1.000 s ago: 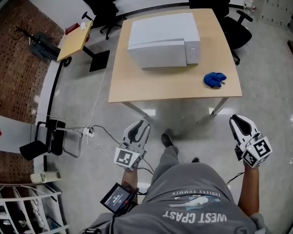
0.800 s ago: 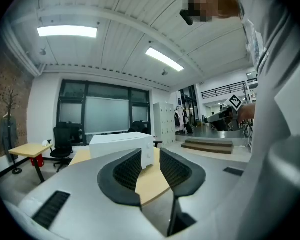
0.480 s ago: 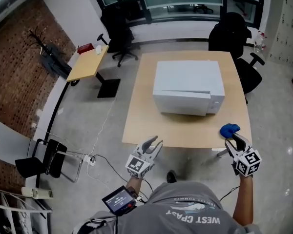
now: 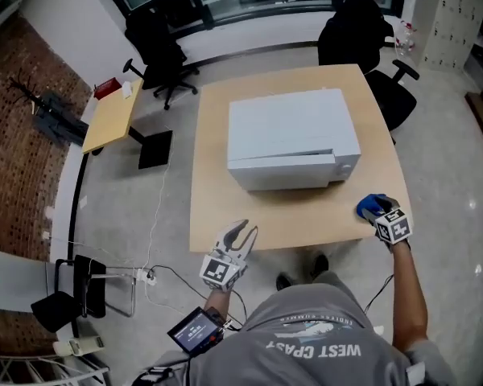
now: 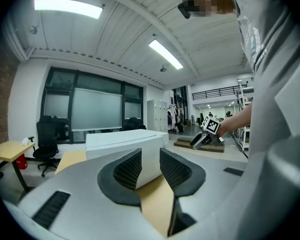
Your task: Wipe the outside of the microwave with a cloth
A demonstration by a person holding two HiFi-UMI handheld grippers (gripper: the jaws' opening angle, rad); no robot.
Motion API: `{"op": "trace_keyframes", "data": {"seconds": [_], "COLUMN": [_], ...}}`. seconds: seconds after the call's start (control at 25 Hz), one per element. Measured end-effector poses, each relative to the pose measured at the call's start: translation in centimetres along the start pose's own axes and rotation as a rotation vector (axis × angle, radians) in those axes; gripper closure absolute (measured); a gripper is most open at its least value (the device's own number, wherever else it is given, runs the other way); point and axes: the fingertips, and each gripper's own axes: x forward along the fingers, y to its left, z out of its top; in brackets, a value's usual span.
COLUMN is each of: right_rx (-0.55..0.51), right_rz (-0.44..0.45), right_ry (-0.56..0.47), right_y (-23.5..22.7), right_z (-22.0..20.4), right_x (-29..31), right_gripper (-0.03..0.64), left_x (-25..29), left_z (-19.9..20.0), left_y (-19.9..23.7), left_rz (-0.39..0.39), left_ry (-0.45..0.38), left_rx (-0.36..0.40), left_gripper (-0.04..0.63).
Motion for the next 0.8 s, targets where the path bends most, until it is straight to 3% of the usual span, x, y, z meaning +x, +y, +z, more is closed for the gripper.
{"op": "trace_keyframes", "data": {"seconds": [0.2,0.4,0.52,0.56,0.64,0.72,0.8], "right_rx": [0.003,-0.035,0.027,0.054,0.128,0.195,0.2], "right_rz": [0.034,0.111,0.147,0.158,0.153,0.125,0.089], "right_ry": [0.265,0.495,0.482,0.477,0.436,0.294,0.053], "right_y": [-4.4,-5.0,-5.0,-4.8,-4.4,-2.9,-0.4], "right_z": [-7.3,-14.7,-15.5,-15.4,-14.6,-11.2,-4.1], "right_x": [5.3,10.0,11.5,11.7,11.6,11.0,10.0], "right_gripper": [0.388,0.377,0.394,0.453,0.506,0.517,0.517], "left_x": [2.3,4.2,4.9,5.0,5.1,4.9,4.4], "left_z": [0.9,-0.1,-0.9,-1.3,-2.1,-2.3,-2.0], "left_y": [0.7,1.6,1.7,1.8,2.1,2.8,3.7], "left_rz": [0.044,0.097,0.104,0.101,0.091,0.074,0.063], "left_ry": [0.032,0.064,0.077,0.082,0.093,0.091,0.08], "left_rx": [0.002,-0.001,-0.023,-0.032,-0.046,-0.046,-0.036], "left_gripper": [0.468,0.468,0.468,0.468,0.468,0.468,0.468]}}
